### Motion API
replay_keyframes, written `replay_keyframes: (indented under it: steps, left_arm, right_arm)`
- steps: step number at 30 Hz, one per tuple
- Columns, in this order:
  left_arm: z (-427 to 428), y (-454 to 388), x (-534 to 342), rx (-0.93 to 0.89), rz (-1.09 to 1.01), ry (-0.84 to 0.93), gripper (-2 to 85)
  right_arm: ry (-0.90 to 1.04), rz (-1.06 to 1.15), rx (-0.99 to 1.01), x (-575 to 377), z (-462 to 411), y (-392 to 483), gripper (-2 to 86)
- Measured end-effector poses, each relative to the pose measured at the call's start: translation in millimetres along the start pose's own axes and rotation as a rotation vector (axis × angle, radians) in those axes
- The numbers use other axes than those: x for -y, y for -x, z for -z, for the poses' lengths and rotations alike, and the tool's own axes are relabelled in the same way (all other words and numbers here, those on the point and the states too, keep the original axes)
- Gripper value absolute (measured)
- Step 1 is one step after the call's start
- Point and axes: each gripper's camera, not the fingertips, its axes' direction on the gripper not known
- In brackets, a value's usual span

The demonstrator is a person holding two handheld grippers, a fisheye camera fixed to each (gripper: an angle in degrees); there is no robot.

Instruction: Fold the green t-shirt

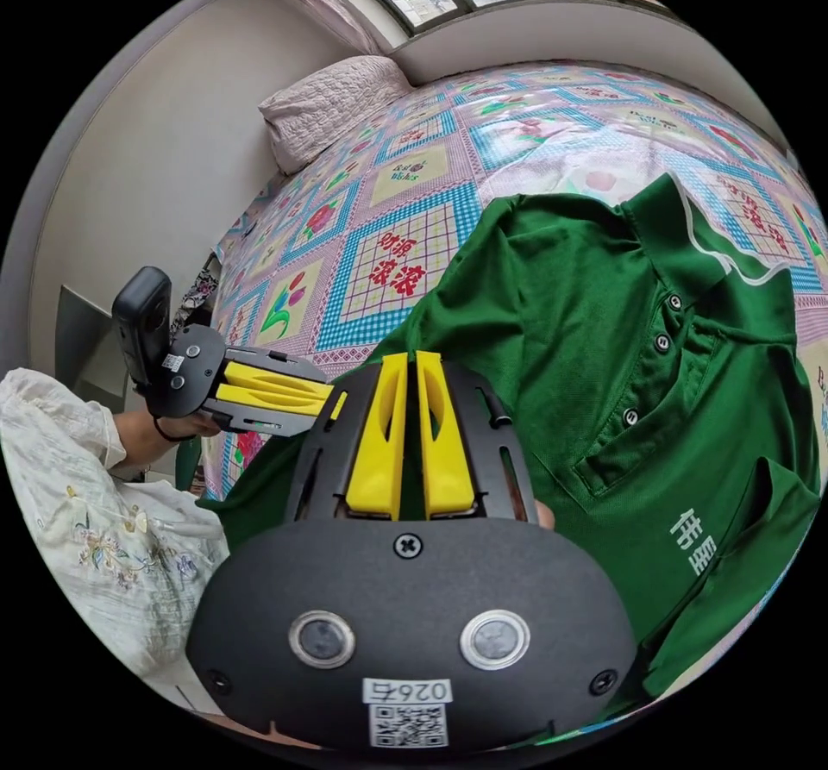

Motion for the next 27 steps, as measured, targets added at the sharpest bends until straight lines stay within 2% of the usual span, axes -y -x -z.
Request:
replay_keyframes:
  steps: [6, 14, 16, 21, 27]
  left_arm:
    - [10, 18, -6, 0.083, 0.058, 0.035, -0.7]
    - [39, 55, -26, 0.17, 0.238, 0.031, -0.7]
    - [50, 50, -24, 0.137, 0.239, -0.009, -0.7]
    - [60, 18, 9, -0.057, 0.088, -0.15, -0.7]
    - [18, 40, 32, 0.045, 0.155, 0.023, -0.7]
  right_arm:
    - [0.034, 0.033, -0.086, 1, -9, 2, -1.1]
    - [-0.085, -0.062, -0.2, -6, 39, -30, -1.4]
    - [-0.106, -0.105, -0.222, -10, 50, -44, -1.4]
    - [-0.143, -0.177, -0.184, -15, 63, -65, -1.3]
    - [-0.102, -0.237, -0.313, -9, 59, -87, -1.2]
